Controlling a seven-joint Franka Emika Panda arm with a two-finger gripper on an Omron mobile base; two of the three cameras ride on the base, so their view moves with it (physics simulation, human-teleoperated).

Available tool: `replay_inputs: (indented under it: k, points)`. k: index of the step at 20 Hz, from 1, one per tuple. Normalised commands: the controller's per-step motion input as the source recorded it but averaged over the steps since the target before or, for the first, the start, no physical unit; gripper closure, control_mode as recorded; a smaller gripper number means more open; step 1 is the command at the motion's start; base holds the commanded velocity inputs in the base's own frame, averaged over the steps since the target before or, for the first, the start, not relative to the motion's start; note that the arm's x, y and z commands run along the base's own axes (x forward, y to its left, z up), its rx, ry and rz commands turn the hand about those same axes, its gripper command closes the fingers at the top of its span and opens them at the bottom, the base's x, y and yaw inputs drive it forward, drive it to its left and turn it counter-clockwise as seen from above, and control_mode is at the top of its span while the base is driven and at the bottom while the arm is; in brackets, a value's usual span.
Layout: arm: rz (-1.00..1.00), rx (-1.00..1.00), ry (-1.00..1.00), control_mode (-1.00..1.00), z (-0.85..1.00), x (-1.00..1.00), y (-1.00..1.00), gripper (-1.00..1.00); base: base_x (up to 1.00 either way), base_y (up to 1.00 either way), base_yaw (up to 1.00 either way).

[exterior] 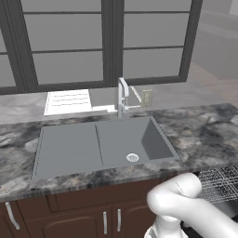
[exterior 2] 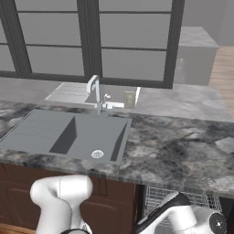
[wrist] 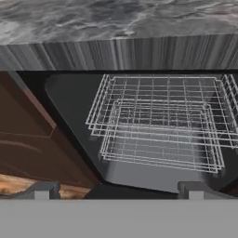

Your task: Open the dishwasher door and pull out the top rack.

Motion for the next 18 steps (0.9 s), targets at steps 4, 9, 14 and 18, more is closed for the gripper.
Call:
replay_inputs:
  k: [4, 9, 14, 18]
  points:
    - [0.0, 0.0, -0.06, -1.0, -0.78, 0.22, 0.0, -1.0, 0.0, 0.0, 0.0]
    - [0.0, 0.0, -0.12, -1.0, -0.53, 0.21, 0.0, -1.0, 0.0, 0.0, 0.0]
    - [0.0, 0.0, -0.06, -1.0, -0.1, 0.45, 0.0, -1.0, 0.0, 0.0, 0.0]
    - [0.0, 0.0, 0.0, -1.0, -0.11, 0.51, 0.0, -1.0, 0.0, 0.0, 0.0]
